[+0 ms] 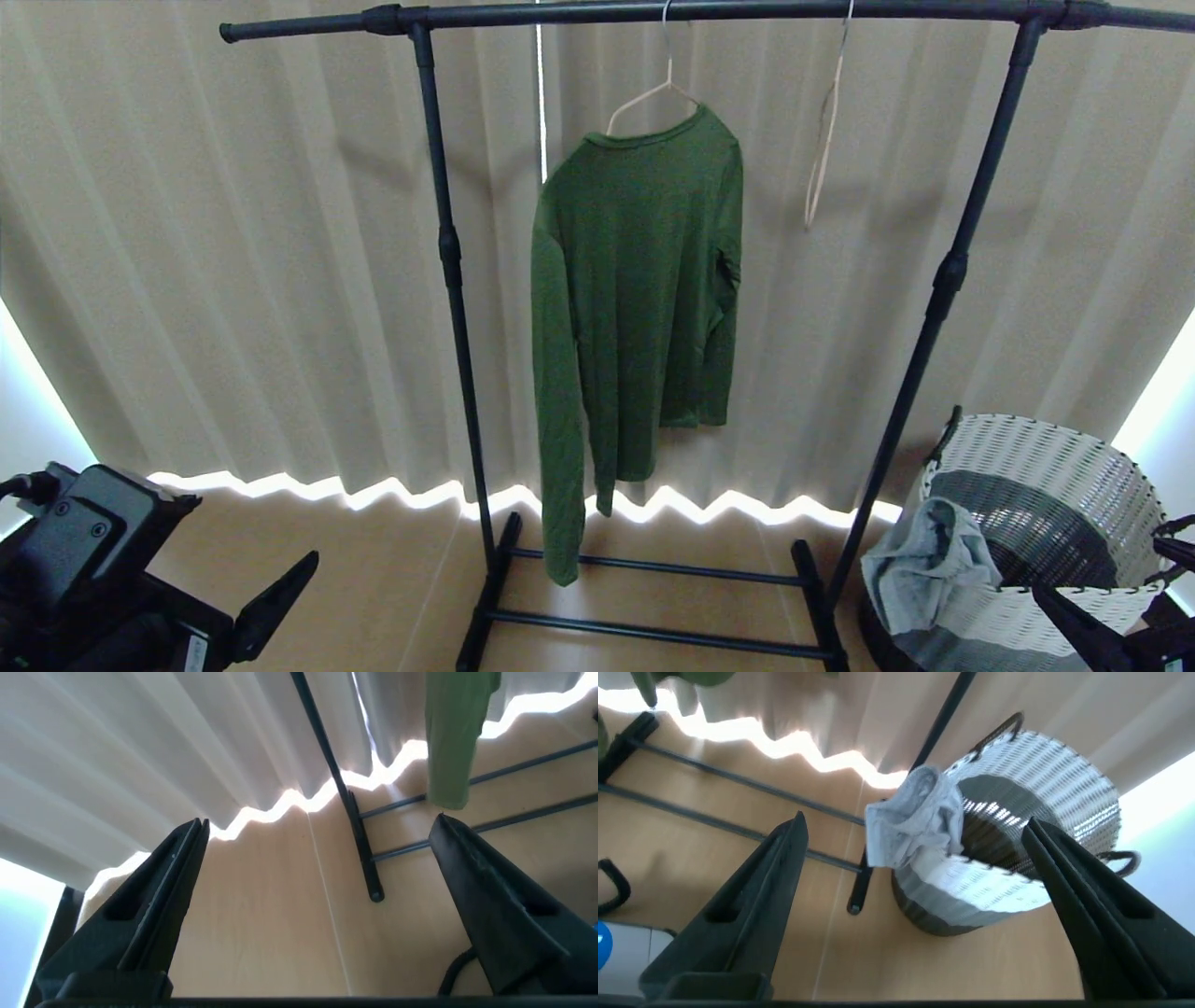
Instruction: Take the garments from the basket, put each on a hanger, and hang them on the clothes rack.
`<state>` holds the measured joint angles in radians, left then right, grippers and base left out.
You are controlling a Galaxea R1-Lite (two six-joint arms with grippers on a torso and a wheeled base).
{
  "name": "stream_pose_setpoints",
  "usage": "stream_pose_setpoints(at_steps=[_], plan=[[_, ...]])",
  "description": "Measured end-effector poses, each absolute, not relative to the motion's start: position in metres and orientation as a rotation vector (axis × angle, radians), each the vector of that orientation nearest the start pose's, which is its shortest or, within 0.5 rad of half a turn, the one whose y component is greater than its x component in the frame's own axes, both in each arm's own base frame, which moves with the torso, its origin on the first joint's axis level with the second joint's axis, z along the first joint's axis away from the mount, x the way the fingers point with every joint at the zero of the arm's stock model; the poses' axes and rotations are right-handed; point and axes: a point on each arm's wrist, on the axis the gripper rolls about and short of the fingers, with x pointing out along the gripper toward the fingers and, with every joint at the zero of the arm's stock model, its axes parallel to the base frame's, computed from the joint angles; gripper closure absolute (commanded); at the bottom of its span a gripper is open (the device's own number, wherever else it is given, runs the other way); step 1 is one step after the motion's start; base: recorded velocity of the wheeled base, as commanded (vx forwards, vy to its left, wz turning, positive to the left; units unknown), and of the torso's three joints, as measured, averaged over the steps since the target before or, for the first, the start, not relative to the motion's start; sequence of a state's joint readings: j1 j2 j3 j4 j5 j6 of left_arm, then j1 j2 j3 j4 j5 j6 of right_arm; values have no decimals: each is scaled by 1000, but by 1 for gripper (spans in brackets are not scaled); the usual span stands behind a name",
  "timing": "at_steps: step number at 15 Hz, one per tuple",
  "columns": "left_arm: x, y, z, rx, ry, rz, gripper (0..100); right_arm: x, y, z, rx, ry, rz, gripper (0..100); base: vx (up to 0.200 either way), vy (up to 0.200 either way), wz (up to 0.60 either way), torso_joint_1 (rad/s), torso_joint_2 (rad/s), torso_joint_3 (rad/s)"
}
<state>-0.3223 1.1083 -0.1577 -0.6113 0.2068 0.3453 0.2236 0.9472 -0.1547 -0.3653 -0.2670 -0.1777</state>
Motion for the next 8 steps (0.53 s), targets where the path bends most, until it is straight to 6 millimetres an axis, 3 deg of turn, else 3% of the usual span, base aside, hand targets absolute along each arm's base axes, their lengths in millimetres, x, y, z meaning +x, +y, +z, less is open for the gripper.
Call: stream_pose_setpoints(at_steps=[8], plan=[[115,-34,144,418,253,-166,0,92,15,127,-283,428,0,0,0,0,0,-3,9,5]])
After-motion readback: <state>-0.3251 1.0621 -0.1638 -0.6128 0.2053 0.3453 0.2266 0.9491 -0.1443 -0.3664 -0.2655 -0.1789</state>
